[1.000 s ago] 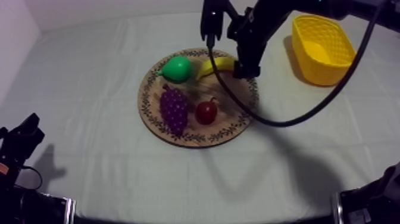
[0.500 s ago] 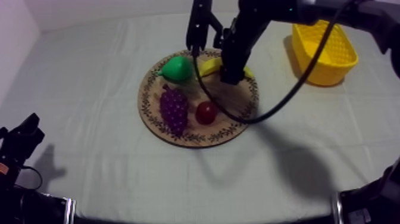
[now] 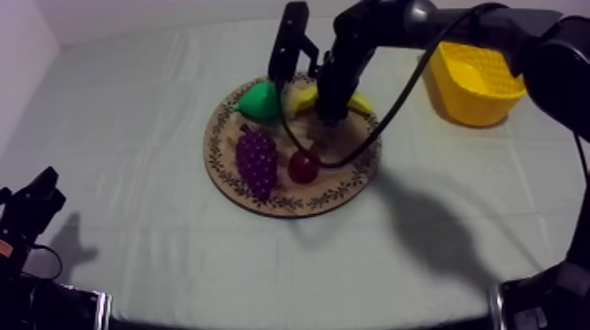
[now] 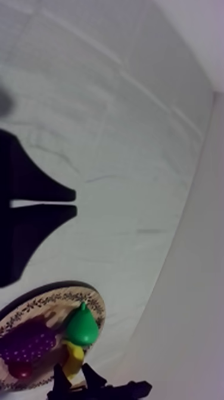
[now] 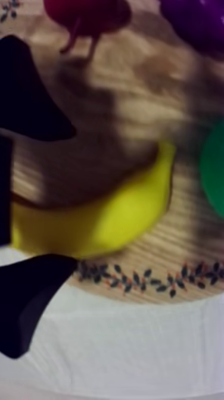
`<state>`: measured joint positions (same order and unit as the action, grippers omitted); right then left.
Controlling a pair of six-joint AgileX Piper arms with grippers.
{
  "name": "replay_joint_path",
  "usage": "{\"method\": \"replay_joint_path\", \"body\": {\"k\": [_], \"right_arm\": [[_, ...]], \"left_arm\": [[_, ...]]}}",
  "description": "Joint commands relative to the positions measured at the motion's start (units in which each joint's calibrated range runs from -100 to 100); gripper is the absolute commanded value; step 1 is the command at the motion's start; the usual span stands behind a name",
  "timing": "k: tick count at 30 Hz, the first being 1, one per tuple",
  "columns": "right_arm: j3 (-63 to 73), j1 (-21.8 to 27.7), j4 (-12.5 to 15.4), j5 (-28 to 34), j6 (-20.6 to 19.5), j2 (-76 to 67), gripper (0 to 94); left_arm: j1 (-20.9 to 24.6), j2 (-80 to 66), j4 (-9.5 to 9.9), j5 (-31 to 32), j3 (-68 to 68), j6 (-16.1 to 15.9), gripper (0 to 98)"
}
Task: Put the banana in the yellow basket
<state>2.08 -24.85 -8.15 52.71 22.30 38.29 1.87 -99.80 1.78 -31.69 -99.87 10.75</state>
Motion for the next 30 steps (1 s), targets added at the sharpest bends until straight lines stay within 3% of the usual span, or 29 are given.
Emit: {"method": "replay_joint_path", "body": {"k": [1, 11, 16, 19, 30], "right_arm": [[0.8, 0.2, 0.1, 1.4, 0.2, 1.0, 50.5], [1.8, 0.7, -0.7, 0.3, 0.4, 3.2, 41.1], [1.3, 0.8, -1.7, -0.8, -1.6, 3.4, 18.7], [0.4, 0.9, -3.0, -2.3, -3.8, 3.3, 10.3], [-0.4, 2.6, -3.1, -1.5, -5.7, -2.4, 2.5]], "left_arm": [[0.0, 0.0, 0.00, 0.0, 0.0, 0.0, 0.1], [0.0, 0.0, 0.00, 0.0, 0.0, 0.0, 0.1], [0.0, 0.0, 0.00, 0.0, 0.0, 0.0, 0.1], [0.0, 0.0, 0.00, 0.0, 0.0, 0.0, 0.1], [0.0, 0.0, 0.00, 0.0, 0.0, 0.0, 0.1]]}}
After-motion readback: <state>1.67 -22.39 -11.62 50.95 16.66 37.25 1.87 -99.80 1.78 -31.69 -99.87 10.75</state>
